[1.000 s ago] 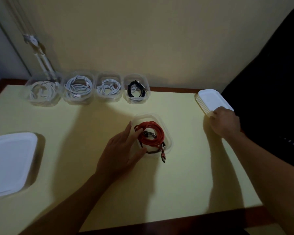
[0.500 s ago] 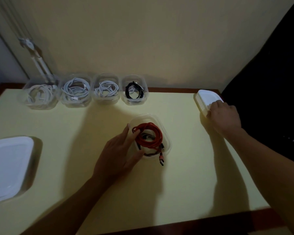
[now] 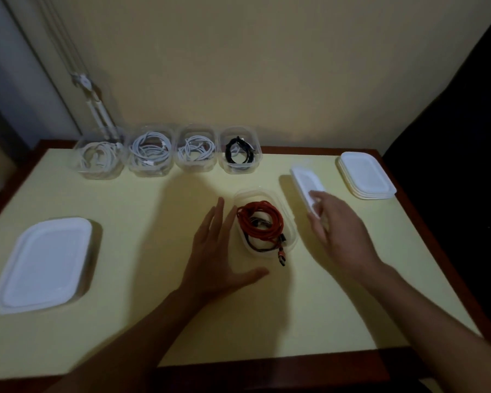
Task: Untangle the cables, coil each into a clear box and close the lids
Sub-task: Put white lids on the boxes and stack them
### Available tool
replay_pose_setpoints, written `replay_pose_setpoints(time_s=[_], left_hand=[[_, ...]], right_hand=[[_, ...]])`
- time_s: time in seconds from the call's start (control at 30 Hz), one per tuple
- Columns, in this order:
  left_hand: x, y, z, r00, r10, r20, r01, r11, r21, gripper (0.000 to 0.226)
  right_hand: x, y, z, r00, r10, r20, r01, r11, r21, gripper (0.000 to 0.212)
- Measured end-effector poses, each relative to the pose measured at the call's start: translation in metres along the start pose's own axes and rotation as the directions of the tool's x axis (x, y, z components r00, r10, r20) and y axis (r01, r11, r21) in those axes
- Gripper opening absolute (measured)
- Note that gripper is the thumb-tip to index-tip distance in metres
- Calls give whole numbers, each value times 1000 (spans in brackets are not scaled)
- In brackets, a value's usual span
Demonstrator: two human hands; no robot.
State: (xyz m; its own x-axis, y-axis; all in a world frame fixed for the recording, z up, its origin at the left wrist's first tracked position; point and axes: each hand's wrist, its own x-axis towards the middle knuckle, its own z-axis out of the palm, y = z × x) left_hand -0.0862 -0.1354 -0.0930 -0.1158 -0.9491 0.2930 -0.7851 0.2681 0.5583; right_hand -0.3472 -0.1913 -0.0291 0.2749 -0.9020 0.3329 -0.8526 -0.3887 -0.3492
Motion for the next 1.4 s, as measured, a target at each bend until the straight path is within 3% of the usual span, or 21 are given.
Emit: replay_pose_setpoints(time_s=[0.1, 0.2, 0.27, 0.47, 0.67, 0.97, 1.13, 1.23, 1.4], left_hand=[[0, 18, 6, 1000, -3, 26, 4, 1000, -28, 136], [8, 30, 12, 997, -80, 10, 80, 994, -76, 140], [11, 35, 14, 992, -124, -2, 123, 985, -117, 139], [19, 50, 15, 948, -315, -44, 282, 897, -341, 126], [25, 55, 15, 854, -519, -33, 417, 722, -552, 99], [20, 44, 11, 844, -536, -34, 415, 691, -592, 89], [15, 38, 7, 874, -486, 12, 394, 694, -602, 79], [17, 33, 9, 864, -504, 10, 400, 673, -623, 72], [18, 27, 7, 840, -542, 38, 424, 609, -670, 71]], right_hand=[[-17, -19, 10, 995, -38, 94, 30, 996, 87, 30], [-22, -29, 15, 989, -21, 145, -5, 985, 172, 47], [-23, -33, 13, 989, -24, 148, -11, 973, 232, 46], [-17, -40, -2, 985, 23, 173, -83, 934, 348, 27], [-9, -51, -1, 978, -51, 204, -26, 933, 359, 41], [-2, -57, 32, 988, -80, 135, 48, 974, 221, 45], [-3, -62, 48, 983, -62, 174, 32, 985, 170, 44], [-5, -67, 48, 980, -117, 162, 92, 984, 151, 55], [-4, -56, 48, 974, -110, 199, 81, 986, 147, 54]])
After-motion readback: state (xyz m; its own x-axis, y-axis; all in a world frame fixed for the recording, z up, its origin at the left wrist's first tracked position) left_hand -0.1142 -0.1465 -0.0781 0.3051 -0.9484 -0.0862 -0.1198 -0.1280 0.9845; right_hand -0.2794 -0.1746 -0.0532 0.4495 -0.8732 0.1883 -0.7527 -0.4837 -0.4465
